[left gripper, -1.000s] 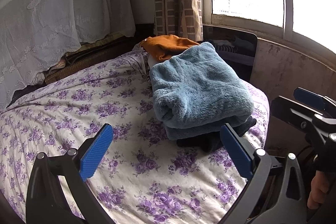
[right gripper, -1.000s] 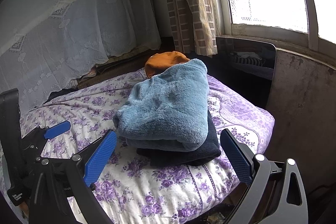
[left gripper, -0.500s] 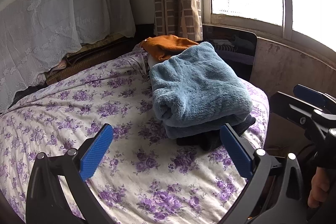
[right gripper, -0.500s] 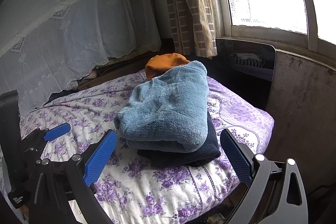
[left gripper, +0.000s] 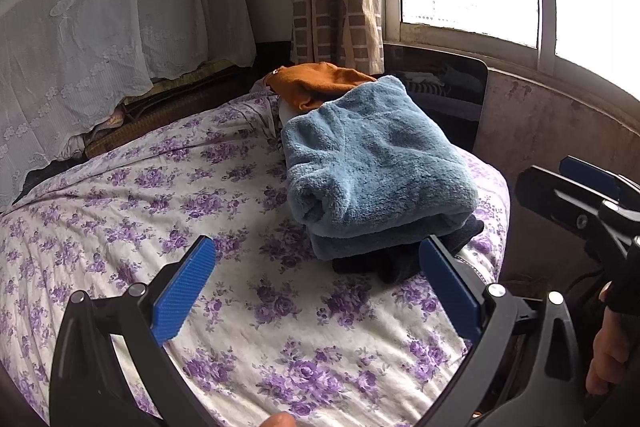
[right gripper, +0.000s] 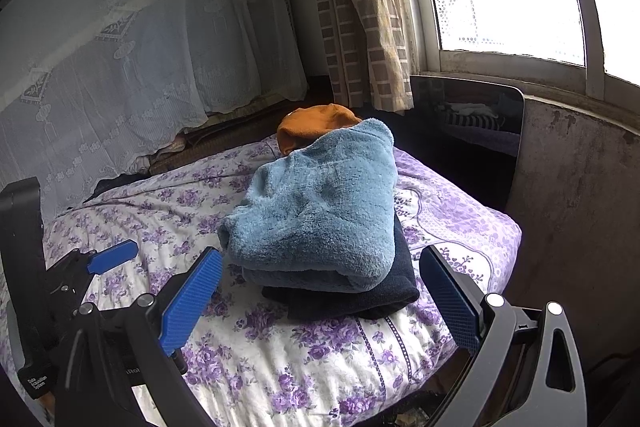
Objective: Fold small clothes
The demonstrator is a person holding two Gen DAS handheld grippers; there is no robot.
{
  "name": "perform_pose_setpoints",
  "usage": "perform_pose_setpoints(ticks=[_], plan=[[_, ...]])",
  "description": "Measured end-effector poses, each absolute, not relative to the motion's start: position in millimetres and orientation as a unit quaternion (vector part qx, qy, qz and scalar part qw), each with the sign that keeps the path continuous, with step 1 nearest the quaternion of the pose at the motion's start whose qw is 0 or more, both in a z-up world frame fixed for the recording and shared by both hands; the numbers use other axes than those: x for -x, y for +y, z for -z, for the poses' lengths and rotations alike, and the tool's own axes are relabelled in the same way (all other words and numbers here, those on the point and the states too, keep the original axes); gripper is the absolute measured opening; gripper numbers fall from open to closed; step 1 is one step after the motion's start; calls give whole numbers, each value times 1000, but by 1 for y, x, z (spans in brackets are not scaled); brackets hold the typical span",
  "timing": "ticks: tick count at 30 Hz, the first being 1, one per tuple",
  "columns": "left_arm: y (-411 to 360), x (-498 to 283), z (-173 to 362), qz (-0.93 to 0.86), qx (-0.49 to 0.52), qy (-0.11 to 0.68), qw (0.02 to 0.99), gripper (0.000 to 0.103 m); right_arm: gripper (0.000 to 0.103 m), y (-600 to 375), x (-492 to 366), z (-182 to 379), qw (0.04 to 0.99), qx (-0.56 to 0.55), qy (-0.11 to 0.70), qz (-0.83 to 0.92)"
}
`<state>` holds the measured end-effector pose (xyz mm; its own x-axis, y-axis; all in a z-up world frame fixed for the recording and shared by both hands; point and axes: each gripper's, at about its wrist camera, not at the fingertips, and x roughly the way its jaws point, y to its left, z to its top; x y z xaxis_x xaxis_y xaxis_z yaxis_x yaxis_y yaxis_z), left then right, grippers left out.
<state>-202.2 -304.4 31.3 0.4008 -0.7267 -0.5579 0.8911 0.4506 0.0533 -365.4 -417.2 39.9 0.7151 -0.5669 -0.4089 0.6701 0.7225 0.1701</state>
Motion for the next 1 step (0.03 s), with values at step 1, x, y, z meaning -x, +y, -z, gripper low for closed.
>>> perform_pose_setpoints(ticks=[1], plan=[[-305,202,-31,494,-175,237,818,99,99,-418,365,-40,913,-155,166,338]])
